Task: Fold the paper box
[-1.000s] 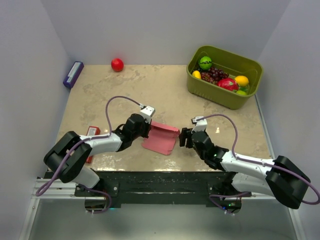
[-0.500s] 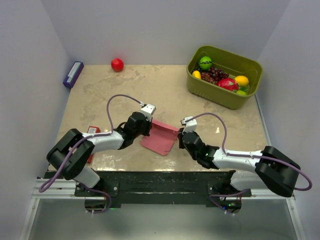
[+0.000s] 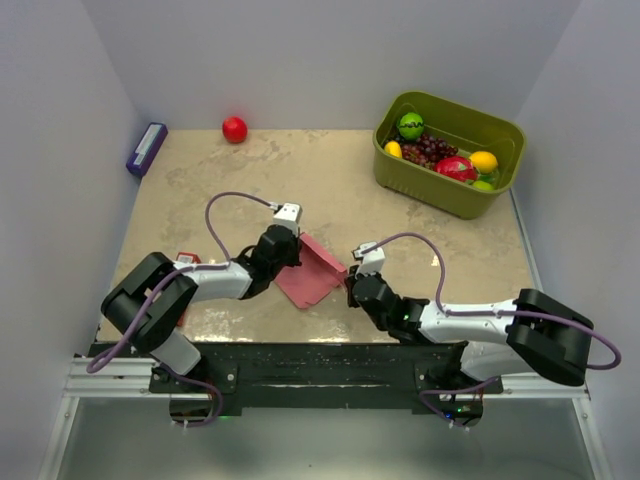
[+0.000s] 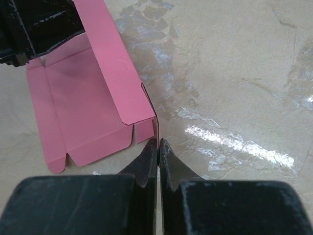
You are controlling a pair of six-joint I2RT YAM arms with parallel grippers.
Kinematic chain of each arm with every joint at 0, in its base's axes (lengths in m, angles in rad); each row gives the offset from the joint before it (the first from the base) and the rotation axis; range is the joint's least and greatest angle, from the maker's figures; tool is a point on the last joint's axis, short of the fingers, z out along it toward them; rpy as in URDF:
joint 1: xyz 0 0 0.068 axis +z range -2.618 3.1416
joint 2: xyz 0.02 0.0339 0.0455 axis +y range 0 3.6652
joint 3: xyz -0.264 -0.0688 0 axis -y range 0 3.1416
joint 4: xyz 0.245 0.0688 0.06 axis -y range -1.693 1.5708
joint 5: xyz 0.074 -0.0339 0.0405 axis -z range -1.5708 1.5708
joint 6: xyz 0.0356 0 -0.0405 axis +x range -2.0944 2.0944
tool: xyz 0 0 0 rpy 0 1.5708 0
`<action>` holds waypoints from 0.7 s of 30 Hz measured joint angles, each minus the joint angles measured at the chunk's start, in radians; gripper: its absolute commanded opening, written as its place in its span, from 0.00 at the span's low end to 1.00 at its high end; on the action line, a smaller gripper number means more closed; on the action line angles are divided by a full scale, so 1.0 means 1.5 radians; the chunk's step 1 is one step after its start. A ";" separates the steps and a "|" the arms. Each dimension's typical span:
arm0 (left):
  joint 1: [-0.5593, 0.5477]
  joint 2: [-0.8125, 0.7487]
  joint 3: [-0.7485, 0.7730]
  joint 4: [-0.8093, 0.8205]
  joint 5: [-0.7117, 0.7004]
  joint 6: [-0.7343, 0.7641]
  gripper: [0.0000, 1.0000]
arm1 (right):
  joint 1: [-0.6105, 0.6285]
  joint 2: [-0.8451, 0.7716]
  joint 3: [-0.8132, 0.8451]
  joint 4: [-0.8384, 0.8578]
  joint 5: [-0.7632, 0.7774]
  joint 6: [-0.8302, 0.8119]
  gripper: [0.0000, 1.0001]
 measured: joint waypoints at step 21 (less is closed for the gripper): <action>0.008 -0.015 -0.099 0.075 0.017 0.032 0.12 | 0.009 -0.002 0.001 -0.023 -0.002 0.034 0.00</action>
